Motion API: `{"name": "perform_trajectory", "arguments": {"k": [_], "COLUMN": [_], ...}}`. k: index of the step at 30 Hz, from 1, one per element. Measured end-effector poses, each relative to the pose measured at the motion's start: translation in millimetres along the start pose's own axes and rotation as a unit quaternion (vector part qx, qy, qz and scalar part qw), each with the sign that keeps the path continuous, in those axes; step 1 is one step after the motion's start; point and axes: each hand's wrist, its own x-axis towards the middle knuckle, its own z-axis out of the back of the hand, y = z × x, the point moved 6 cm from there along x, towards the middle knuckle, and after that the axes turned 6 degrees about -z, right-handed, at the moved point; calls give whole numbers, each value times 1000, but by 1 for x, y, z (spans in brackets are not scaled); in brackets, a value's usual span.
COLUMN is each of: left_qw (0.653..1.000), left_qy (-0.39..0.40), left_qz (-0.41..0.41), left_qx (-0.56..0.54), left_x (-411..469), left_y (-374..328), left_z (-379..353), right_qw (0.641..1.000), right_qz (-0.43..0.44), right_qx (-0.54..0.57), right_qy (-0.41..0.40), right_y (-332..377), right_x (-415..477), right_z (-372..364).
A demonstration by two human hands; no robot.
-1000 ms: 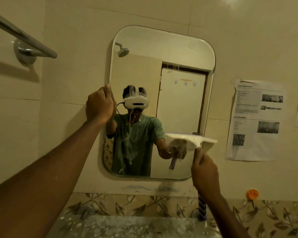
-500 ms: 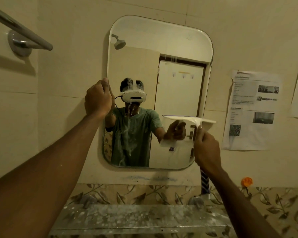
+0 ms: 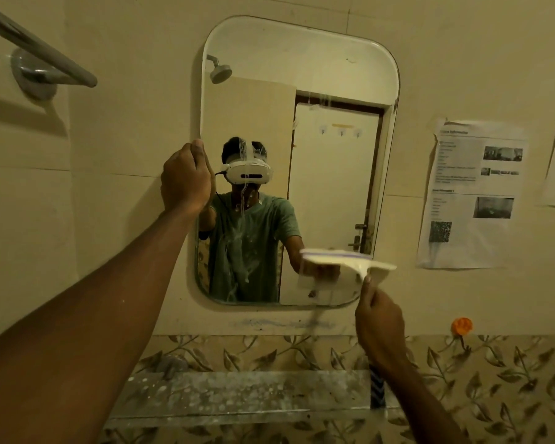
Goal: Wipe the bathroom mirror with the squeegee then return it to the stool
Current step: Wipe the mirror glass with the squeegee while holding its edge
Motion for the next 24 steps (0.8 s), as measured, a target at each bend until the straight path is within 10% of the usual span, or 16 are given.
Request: {"name": "perform_trajectory", "arguments": {"k": [24], "left_qw": [1000], "left_qy": [-3], "left_qz": [-11], "left_qx": [-24], "left_x": [-3], "left_y": [-1], "left_z": [2], "right_qw": [1000], "right_qz": [-5], "right_qx": [-14], "right_qy": [-22], "right_y": [-5], "right_x": [-23], "right_z": [-17]}}
